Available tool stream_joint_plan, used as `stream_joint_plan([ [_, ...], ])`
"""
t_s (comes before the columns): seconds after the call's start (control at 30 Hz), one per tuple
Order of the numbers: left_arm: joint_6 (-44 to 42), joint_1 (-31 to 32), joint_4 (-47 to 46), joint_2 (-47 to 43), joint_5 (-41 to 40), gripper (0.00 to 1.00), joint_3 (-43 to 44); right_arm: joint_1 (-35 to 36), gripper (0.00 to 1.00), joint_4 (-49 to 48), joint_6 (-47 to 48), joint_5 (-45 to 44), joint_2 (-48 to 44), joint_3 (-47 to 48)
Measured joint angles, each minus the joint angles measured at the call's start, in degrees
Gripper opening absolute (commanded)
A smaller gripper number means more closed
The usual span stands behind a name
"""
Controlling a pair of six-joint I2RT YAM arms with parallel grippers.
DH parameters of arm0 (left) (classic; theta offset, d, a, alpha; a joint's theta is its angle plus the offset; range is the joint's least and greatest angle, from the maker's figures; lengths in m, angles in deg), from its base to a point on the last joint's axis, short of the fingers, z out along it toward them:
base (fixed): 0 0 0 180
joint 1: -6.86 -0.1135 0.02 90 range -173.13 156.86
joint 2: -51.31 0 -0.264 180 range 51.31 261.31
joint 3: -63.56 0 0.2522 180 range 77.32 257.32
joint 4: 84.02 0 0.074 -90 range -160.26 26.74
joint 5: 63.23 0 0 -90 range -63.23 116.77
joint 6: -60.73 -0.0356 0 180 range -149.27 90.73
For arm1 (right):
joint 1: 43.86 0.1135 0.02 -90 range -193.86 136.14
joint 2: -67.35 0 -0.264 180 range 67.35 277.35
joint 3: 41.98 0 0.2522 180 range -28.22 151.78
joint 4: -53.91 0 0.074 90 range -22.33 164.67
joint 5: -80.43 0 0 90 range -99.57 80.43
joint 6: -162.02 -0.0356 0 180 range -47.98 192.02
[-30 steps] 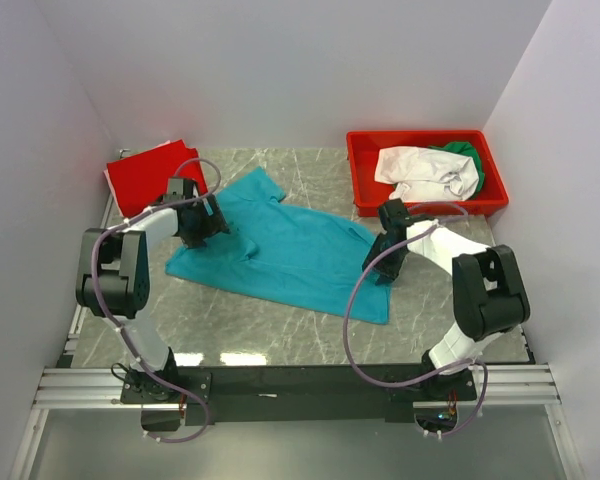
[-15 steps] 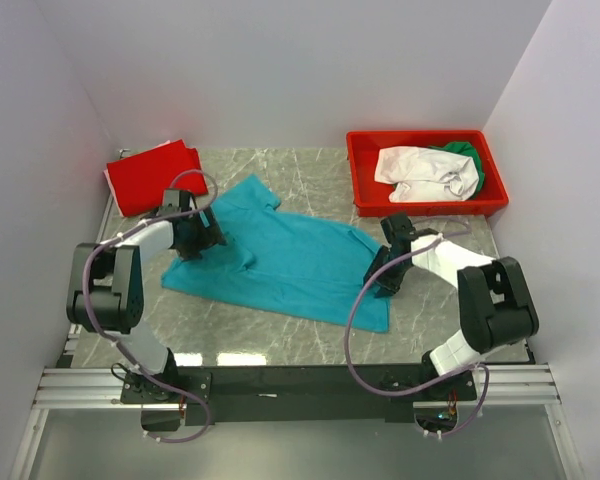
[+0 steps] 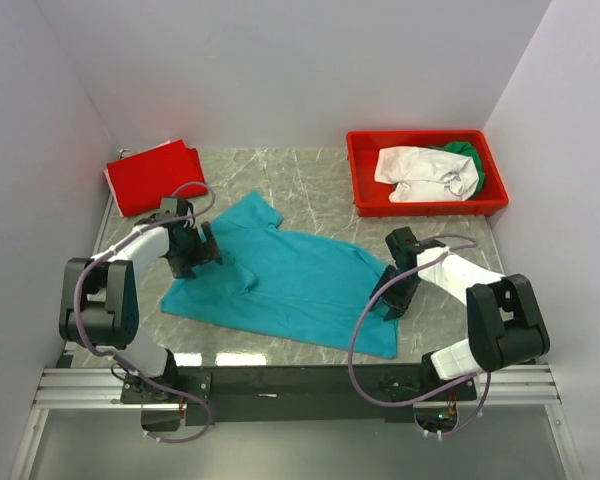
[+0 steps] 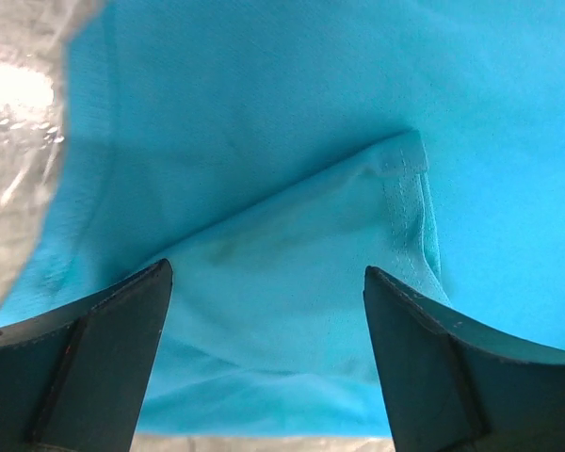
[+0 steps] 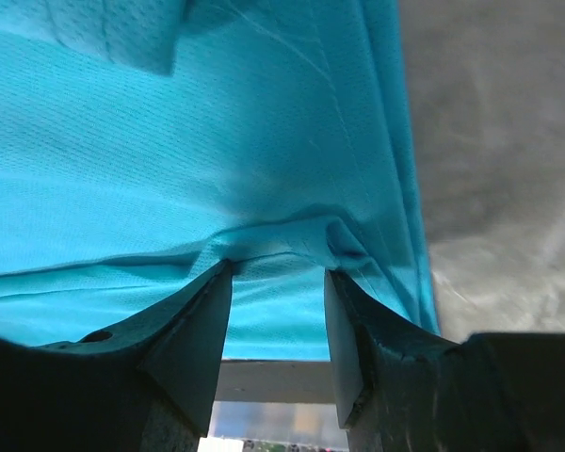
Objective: Fold and stack the t-shirts
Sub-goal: Fold the tshirt
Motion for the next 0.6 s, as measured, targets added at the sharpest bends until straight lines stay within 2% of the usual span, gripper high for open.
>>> stream_joint_plan([
  [0.13,0.0,-0.1,3.3,-0.1,-0.1,0.89,4.8,0.0,0.52,5.4,0.1,-2.2,-0.4,3.2],
  [0.27,0.0,-0.2,4.7,1.0,-0.3,0.89,13.9,-1.1,0.51,9.2,1.5,-4.6,-0.4,13.1],
  [0.4,0.0,-0.4,4.2,4.6,-0.3,0.88,22.5,-3.9,0.5,9.0,3.5,-6.6,0.7,20.1],
  [0.6,0.0,-0.5,5.0,9.9,-0.3,0.88,29.7,-7.3,0.48,6.7,5.6,-6.8,8.7,20.9],
])
